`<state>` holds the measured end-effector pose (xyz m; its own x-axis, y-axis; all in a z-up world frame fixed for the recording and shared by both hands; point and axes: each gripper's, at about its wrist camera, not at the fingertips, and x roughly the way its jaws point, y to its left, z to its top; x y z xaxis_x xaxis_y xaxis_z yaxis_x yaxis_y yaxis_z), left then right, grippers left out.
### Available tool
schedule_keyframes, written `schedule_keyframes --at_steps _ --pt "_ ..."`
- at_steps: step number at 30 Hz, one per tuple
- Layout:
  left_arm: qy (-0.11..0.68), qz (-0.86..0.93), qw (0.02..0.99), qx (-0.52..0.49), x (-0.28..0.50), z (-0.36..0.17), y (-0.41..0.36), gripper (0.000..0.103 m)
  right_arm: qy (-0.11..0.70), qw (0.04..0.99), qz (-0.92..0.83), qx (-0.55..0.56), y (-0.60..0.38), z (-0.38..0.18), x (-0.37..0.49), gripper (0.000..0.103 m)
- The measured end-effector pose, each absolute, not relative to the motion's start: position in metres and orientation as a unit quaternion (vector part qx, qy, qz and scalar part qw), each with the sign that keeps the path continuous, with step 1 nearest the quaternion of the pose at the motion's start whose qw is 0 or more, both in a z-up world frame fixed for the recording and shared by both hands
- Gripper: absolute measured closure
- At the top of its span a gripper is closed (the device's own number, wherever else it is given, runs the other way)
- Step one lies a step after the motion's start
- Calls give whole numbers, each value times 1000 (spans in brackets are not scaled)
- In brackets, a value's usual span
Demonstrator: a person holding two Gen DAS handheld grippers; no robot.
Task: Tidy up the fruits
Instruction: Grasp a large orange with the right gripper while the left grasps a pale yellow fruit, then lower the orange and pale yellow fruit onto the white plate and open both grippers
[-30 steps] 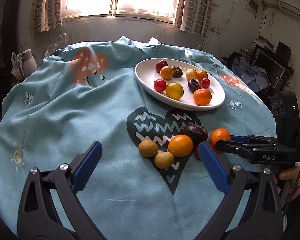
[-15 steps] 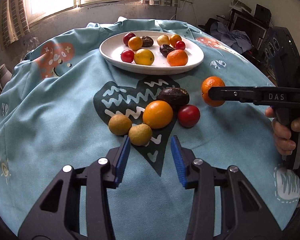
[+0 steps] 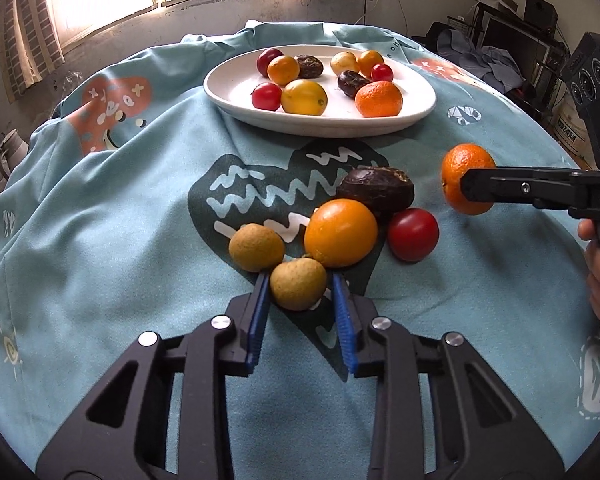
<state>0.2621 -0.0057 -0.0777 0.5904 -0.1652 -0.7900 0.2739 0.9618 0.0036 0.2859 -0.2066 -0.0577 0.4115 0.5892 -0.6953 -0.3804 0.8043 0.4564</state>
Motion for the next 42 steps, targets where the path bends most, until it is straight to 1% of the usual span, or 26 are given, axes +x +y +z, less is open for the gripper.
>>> schedule_keyframes --at_steps 2,10,17,20,23,28,34,39,40,41,42 --pt "432 -122 891 69 261 -78 -8 74 456 834 291 111 -206 -56 285 57" --pt "425 -121 894 76 253 -77 -9 74 451 840 288 93 -204 -53 282 57" --pt "410 -150 899 34 232 -60 -3 75 448 832 312 98 -201 -52 278 57" --pt "399 -173 901 4 238 -42 -2 75 428 835 327 113 -202 -43 276 57" --pt "384 -164 909 3 261 -22 -4 75 392 854 318 128 -209 -29 281 57" --pt "372 -150 916 3 327 -1 -17 75 345 895 255 121 -219 -15 317 57" --pt "389 -135 911 6 398 -9 -31 75 352 903 211 127 -230 -30 373 57" --pt "397 -122 910 17 422 -21 -35 74 356 904 206 119 -228 -39 387 56" --pt "398 -115 910 17 422 -21 -35 61 359 903 204 118 -227 -40 388 49" --pt "398 -108 911 16 421 -20 -35 28 363 902 202 119 -227 -40 387 42" --pt "389 -99 916 11 415 -16 -32 18 362 902 202 122 -228 -37 384 40"
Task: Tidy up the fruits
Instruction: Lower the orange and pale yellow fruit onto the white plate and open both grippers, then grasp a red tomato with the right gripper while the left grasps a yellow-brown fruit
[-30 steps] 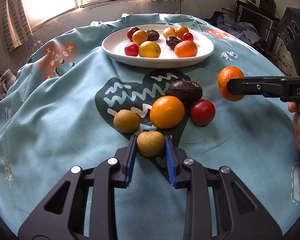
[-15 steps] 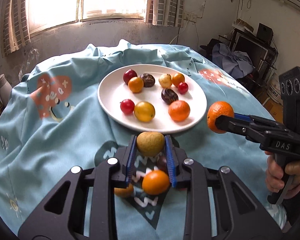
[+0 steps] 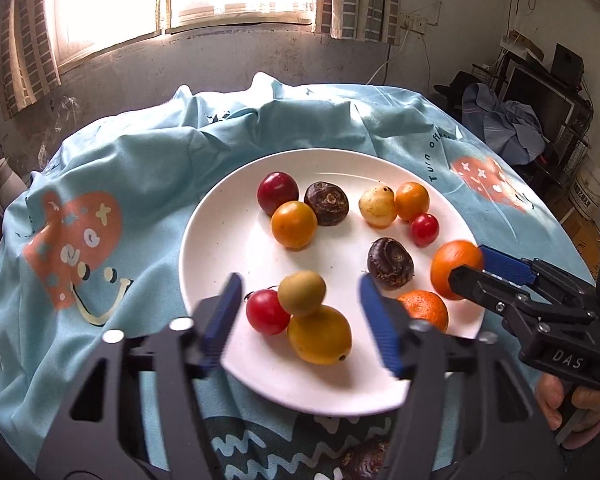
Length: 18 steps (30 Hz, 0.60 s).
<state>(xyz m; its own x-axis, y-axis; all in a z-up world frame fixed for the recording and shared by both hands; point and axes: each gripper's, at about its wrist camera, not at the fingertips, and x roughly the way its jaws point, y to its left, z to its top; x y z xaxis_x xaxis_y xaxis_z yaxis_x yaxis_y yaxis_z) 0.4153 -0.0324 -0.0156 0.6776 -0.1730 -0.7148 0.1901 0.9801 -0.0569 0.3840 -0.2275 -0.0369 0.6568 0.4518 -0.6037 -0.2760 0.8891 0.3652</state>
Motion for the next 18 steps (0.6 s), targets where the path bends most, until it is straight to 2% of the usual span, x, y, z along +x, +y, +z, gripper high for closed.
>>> schedule_keyframes --at_steps 7,11,18 --pt "353 -86 932 3 349 10 -7 11 343 900 255 81 -208 -5 336 39" --pt "347 -60 936 0 301 6 18 6 360 892 272 26 -188 -12 297 39" --pt "352 -41 932 -80 253 -23 60 6 405 856 308 -89 -146 -41 255 39"
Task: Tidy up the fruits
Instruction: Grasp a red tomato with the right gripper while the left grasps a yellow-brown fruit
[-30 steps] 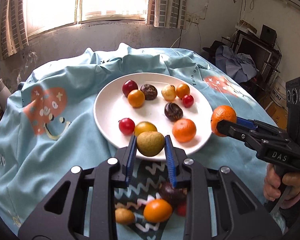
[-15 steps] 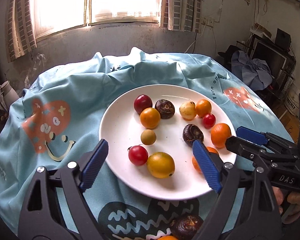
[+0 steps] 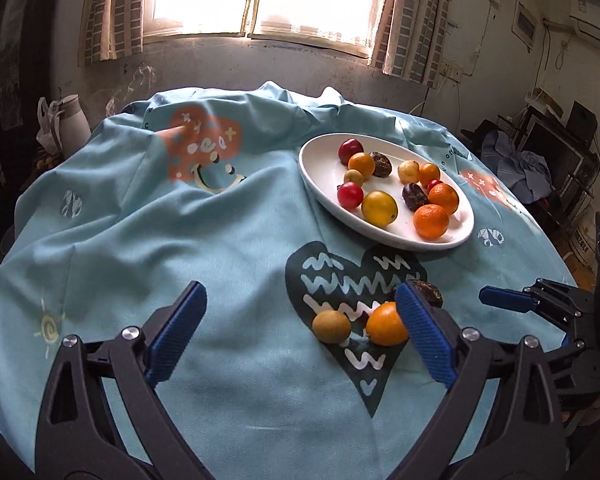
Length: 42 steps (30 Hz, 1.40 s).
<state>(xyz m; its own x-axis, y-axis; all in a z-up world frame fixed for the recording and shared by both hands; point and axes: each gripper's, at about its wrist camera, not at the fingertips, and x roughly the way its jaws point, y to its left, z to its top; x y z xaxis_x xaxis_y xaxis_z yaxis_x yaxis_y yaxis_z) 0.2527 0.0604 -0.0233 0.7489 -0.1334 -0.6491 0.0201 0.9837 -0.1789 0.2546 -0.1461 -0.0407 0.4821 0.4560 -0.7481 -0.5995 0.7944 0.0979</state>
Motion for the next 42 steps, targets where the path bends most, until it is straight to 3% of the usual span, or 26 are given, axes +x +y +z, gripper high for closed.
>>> schedule_keyframes --at_steps 7,23,30,37,39,42 --pt "354 -34 927 -124 251 -26 74 6 425 845 316 -76 -139 -56 257 44" --pt "356 -8 928 -108 249 -26 73 6 433 841 311 -90 -124 -67 261 54" --pt "362 3 926 -106 252 -30 76 6 435 844 293 -114 -120 -71 261 72" --pt "372 -22 926 -61 255 -37 66 8 448 841 300 -42 -145 -55 263 72" --pt "373 -35 927 -28 254 -40 53 17 450 842 297 -24 -152 -52 264 72" --pt "388 -56 920 1 257 -49 37 41 445 846 293 -13 -157 -47 263 72"
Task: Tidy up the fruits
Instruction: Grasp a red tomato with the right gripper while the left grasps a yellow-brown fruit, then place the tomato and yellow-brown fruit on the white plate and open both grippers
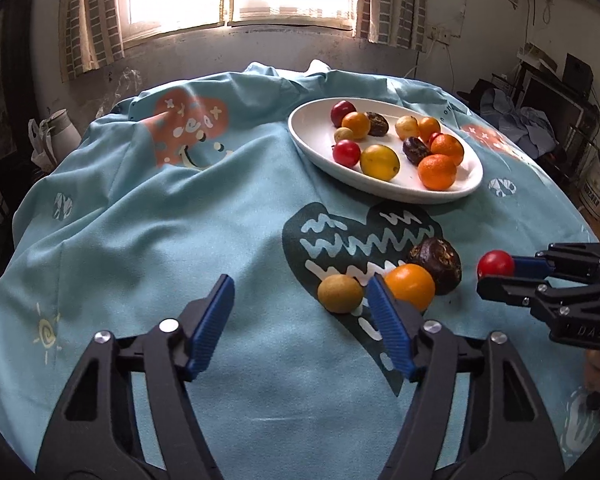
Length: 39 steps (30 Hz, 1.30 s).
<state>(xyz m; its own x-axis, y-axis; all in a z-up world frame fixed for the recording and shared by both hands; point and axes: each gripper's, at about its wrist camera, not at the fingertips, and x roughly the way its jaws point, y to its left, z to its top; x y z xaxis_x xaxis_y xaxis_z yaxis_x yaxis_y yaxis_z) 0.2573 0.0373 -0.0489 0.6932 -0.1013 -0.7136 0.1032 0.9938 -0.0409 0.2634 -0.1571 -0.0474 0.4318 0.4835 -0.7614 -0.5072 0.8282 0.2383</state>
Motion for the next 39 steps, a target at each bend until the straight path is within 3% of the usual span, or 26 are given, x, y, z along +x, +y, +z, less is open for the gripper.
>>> schedule_keyframes --at_steps 2,4,17,26,39 --pt "397 -62 916 -2 261 -54 34 53 442 849 290 -14 -158 -45 262 72" --pt "401 -67 913 -19 267 -55 36 57 440 850 291 -13 -158 -43 262 72" --pt "430 -90 897 -43 287 -71 28 61 438 853 285 1 -164 -40 263 72" --pt "437 -88 894 -33 287 -78 21 74 437 854 281 -1 -164 -40 263 72" --pt "410 -72 907 -70 269 -57 35 74 435 855 281 -5 -164 -41 262 72"
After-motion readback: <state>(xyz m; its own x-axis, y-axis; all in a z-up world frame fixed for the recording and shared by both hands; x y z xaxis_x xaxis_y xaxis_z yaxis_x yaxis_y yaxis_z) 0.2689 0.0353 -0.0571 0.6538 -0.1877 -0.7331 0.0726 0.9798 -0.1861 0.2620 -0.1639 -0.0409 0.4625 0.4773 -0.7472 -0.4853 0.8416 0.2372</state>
